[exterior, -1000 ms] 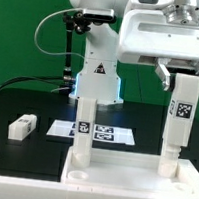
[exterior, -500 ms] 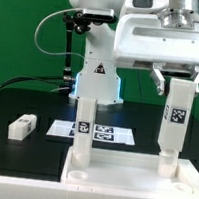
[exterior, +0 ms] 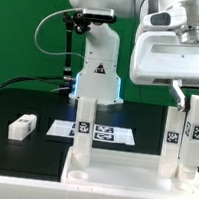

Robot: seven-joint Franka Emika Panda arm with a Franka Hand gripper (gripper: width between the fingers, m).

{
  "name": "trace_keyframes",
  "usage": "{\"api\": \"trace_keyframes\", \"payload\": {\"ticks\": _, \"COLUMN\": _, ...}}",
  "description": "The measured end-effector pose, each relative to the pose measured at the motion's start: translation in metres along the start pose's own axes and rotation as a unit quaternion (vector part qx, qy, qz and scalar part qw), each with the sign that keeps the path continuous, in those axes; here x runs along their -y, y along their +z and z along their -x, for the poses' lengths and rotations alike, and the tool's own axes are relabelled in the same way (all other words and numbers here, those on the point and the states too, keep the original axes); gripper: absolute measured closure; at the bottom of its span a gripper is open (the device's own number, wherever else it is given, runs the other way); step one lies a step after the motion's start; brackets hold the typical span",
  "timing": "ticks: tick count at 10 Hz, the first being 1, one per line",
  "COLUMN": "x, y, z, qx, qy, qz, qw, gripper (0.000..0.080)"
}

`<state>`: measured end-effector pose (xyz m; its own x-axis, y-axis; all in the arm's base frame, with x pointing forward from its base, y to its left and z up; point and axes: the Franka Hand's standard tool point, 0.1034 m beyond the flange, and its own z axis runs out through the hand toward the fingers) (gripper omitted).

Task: Assemble desk

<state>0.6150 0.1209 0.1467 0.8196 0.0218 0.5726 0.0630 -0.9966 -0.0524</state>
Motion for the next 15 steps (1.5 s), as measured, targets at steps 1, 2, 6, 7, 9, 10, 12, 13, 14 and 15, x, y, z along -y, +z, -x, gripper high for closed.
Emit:
{"api": "trace_keyframes", "payload": {"ticks": 1, "x": 0.0, "y": 0.003, "z": 0.004, "qx": 0.003, "qy": 0.0, "qz": 0.001, "qw": 1.0, "gripper": 0.0511}}
{"api": "trace_keyframes", "payload": {"ticks": 2, "x": -0.001, "y": 0.007, "z": 0.008, "qx": 0.007, "qy": -0.001, "qz": 0.002, "qw": 1.0, "gripper": 0.0511}}
{"api": "trace_keyframes", "payload": {"ticks": 6, "x": -0.001, "y": 0.013, "z": 0.009, "qx": -0.006, "qy": -0.003, "qz": 0.003, "qw": 1.0, "gripper": 0.0511}}
{"api": "trace_keyframes", "payload": {"ticks": 7, "x": 0.0, "y": 0.013, "z": 0.009, "qx": -0.007, "qy": -0.003, "qz": 0.003, "qw": 1.0, "gripper": 0.0511}}
{"api": "trace_keyframes", "payload": {"ticks": 9, "x": 0.0, "y": 0.015, "z": 0.007, "qx": -0.011, "qy": -0.003, "qz": 0.003, "qw": 1.0, "gripper": 0.0511}}
{"api": "trace_keyframes", "payload": {"ticks": 10, "x": -0.002, "y": 0.015, "z": 0.006, "qx": -0.011, "qy": -0.005, "qz": 0.004, "qw": 1.0, "gripper": 0.0511}}
{"api": "trace_keyframes", "payload": {"ticks": 12, "x": -0.005, "y": 0.014, "z": 0.007, "qx": -0.01, "qy": -0.009, "qz": 0.005, "qw": 1.0, "gripper": 0.0511}}
{"api": "trace_keyframes", "payload": {"ticks": 13, "x": -0.007, "y": 0.012, "z": 0.006, "qx": -0.011, "qy": -0.013, "qz": 0.006, "qw": 1.0, "gripper": 0.0511}}
{"api": "trace_keyframes", "payload": {"ticks": 14, "x": -0.011, "y": 0.011, "z": 0.004, "qx": -0.012, "qy": -0.015, "qz": 0.008, "qw": 1.0, "gripper": 0.0511}}
{"api": "trace_keyframes", "payload": {"ticks": 15, "x": -0.013, "y": 0.011, "z": 0.004, "qx": -0.012, "qy": -0.014, "qz": 0.009, "qw": 1.0, "gripper": 0.0511}}
